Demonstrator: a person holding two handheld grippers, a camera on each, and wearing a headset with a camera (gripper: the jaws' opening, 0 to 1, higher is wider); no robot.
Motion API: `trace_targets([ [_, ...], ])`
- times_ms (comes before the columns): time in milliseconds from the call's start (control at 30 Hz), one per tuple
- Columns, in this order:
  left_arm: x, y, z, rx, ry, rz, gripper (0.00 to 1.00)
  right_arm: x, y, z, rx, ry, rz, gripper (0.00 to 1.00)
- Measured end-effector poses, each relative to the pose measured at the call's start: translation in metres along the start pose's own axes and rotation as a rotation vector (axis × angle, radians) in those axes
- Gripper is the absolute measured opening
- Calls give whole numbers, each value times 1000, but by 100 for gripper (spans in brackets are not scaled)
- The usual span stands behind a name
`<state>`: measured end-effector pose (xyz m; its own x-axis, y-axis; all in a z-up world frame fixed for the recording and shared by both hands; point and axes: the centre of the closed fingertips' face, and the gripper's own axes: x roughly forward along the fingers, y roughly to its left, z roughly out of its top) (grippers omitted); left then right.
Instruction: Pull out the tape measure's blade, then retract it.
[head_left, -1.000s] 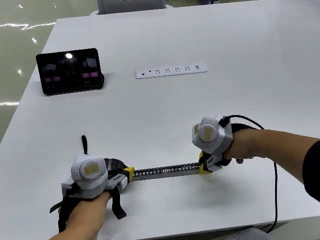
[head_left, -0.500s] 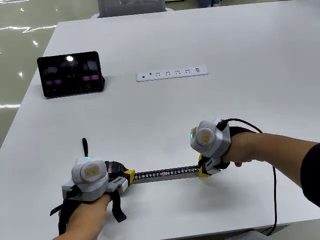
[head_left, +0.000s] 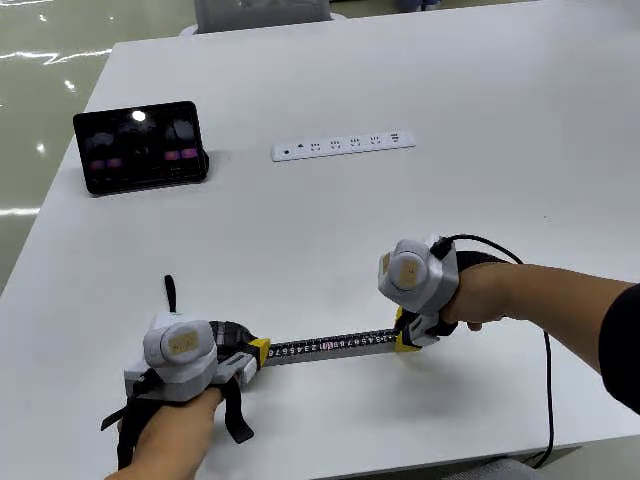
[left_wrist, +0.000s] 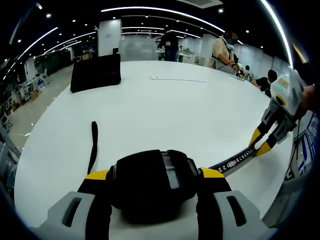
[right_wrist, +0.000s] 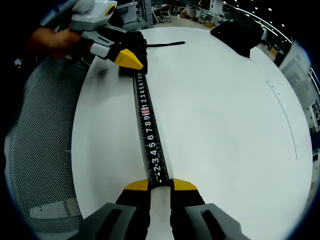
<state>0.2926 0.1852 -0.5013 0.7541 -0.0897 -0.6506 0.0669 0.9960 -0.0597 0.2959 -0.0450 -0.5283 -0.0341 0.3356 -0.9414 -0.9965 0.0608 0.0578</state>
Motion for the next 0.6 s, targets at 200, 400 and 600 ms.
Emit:
trace_targets([
  [200,0,0,0,1,0,-1,64,0,0,1,2,1,-5,11],
  [400,0,-1,0,2,1,-2,64,0,0,2,5,2,-7,11],
  [600,-1,-1,1,4,-4,-2,64,0,0,3,1,5,-14,11],
])
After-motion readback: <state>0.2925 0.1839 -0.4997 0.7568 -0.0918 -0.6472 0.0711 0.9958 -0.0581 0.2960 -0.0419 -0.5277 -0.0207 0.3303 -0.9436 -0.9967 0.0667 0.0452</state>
